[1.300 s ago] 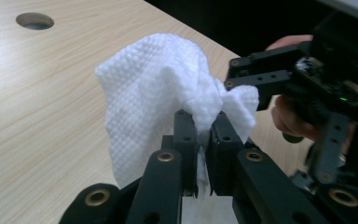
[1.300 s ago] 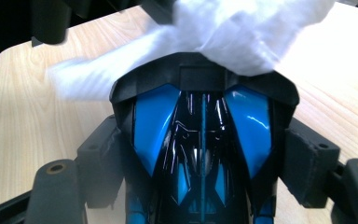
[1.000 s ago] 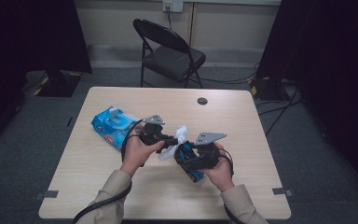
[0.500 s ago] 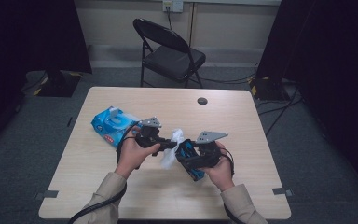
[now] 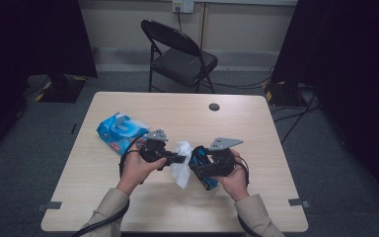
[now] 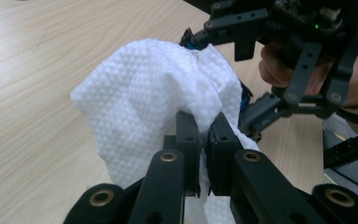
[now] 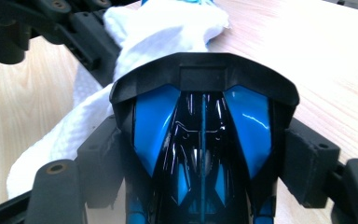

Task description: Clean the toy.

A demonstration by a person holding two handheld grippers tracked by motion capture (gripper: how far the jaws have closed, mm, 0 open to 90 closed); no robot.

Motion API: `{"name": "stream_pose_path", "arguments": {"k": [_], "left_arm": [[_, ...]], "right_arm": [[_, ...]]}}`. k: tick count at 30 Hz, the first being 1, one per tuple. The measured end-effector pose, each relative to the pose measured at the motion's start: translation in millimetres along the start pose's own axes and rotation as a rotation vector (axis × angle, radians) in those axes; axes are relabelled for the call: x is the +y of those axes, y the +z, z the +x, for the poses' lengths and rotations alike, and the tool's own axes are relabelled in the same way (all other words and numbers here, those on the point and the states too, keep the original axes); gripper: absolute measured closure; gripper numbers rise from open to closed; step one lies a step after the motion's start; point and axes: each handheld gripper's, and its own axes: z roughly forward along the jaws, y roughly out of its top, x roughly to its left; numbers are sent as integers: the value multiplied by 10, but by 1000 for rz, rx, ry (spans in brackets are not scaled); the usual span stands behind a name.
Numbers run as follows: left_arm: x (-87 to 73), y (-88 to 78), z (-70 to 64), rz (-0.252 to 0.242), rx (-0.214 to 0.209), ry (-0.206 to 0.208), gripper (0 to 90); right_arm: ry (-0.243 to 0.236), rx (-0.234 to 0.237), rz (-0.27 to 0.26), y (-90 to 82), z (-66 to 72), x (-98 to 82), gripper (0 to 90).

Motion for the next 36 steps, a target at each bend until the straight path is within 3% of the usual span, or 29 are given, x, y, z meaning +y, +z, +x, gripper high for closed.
{"name": "stream_pose_path", "arguments": {"k": [5, 12, 19, 26, 36], "left_arm": [[-81, -19, 15, 24, 0, 8, 856], [-116, -120, 71, -9, 9, -15, 856], [75, -250, 59, -67, 10, 3, 856], [203, -120, 88, -71, 26, -14, 855], [217, 105, 87, -48, 24, -18, 855]], "right_arm": [[13, 3, -8, -12, -25, -10, 257], [18, 5, -16, -41, -44, -3, 257], [12, 20, -13, -23, -22, -3, 257], [-13, 41, -20, -11, 54, 35, 257], [-23, 50, -10, 3, 68, 34, 257]]}}
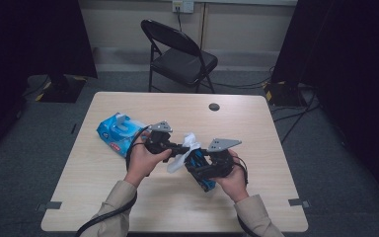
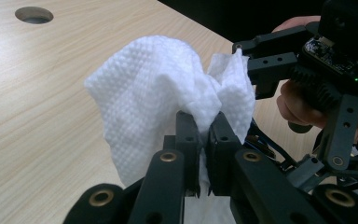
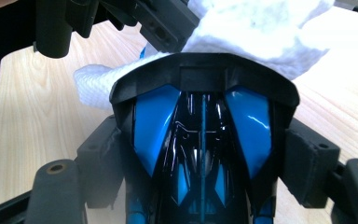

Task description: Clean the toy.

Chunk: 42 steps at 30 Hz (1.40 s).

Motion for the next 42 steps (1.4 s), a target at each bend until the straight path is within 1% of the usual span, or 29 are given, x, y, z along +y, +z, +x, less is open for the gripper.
{"name": "stream_pose_path", "arguments": {"k": [2, 3, 5, 8, 9, 11, 13, 16, 21, 23, 26, 30, 37, 40, 42], "left_arm": [[-5, 5, 2, -2, -4, 0, 855], [-7, 2, -1, -3, -1, 6, 854], [-16, -30, -14, -13, -14, 8, 854], [-42, -67, -15, -8, -27, 12, 854], [-54, -78, -14, -4, -29, 17, 854], [-67, -90, -15, 2, -26, 18, 854], [-111, -108, -10, 9, -25, 17, 854], [-155, -107, -4, 20, -22, 17, 854], [-180, -142, 31, -8, -10, 2, 854], [-180, -147, 37, -9, -9, -1, 854], [-180, -133, 29, -6, -15, 0, 854], [-198, -54, -23, 12, -26, 12, 853], [-270, 8, -33, 17, -37, -6, 854], [-286, 24, -37, 17, -44, -7, 854], [-312, 53, -50, 29, -49, -4, 854]], "right_arm": [[3, 0, -2, -2, -8, -7, 257], [7, -11, -3, -15, -16, -3, 257], [12, -9, -13, -29, -26, 4, 257], [12, -11, -20, -35, -38, -6, 257], [19, -14, -20, -37, -47, -11, 257], [25, -16, -24, -42, -56, -16, 257], [37, -20, -40, -65, -86, -22, 257], [37, -20, -43, -79, -91, -11, 257], [38, -20, -44, -82, -93, -9, 257], [41, -16, -50, -88, -90, -5, 257], [35, -11, -51, -88, -73, 11, 257], [31, -8, -51, -69, -52, 16, 257], [39, -2, -64, -76, -49, 20, 257], [37, -2, -67, -71, -40, 30, 257], [40, 1, -69, -65, -39, 32, 257]]}}
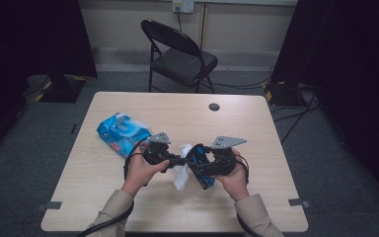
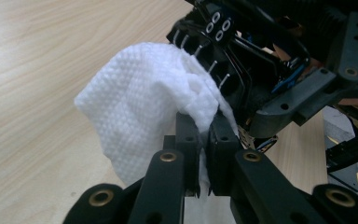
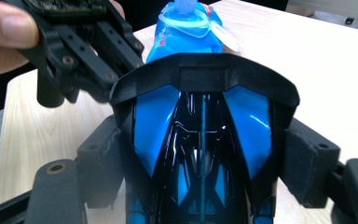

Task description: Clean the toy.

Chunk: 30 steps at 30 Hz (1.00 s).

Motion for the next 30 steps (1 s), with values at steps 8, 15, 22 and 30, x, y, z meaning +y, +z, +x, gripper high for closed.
{"name": "stream_pose_path", "arguments": {"k": [8, 15, 22, 30], "left_arm": [[-82, 86, -45, 12, -14, 4, 853], [-133, 118, -70, 10, -14, 7, 853], [-200, 166, -91, 27, -20, 16, 854], [-278, 254, -136, 35, -30, 28, 853]], "right_arm": [[10, -4, -11, 13, -1, 3, 257], [15, -8, -13, 29, 2, 10, 257], [21, -4, -18, 55, 11, 22, 257], [40, -5, -25, 48, -10, 21, 257]]}}
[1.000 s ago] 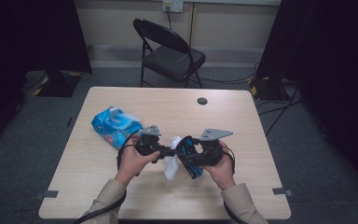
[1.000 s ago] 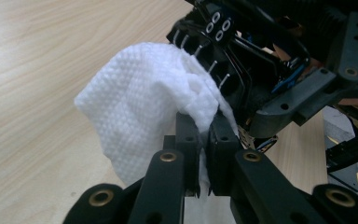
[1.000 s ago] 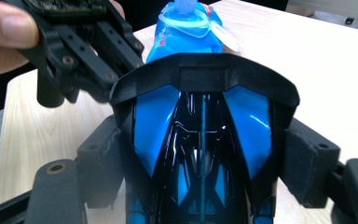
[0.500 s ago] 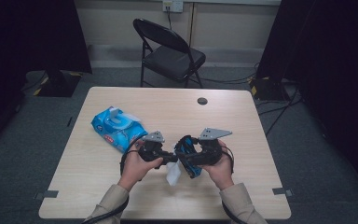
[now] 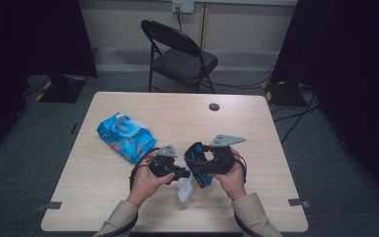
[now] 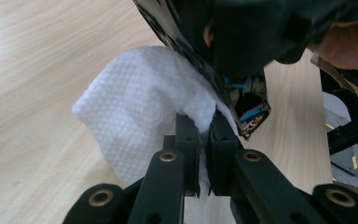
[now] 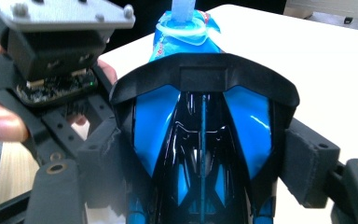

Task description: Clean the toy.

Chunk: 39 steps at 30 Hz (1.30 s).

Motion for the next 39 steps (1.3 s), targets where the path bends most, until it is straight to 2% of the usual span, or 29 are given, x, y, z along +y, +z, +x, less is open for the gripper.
{"name": "stream_pose_path", "arguments": {"k": [12, 21, 25, 31, 36, 39], "left_arm": [[-95, 210, -78, 55, -16, 30, 853], [-158, 305, -97, 98, -27, 28, 851], [-185, 272, -56, 103, -17, 20, 850], [-201, 102, 45, 96, 12, 5, 851], [-164, -32, 102, 79, 36, -2, 851], [-73, -181, 144, 50, 61, 0, 851]], "right_arm": [[-1, -3, 1, -8, -2, 8, 257], [4, -8, -13, -44, -21, 15, 257], [5, -10, -16, -60, -30, 16, 256], [14, -9, -22, -83, -60, 15, 257], [18, -7, -23, -80, -67, 2, 256], [19, -5, -18, -77, -70, -4, 256]]}}
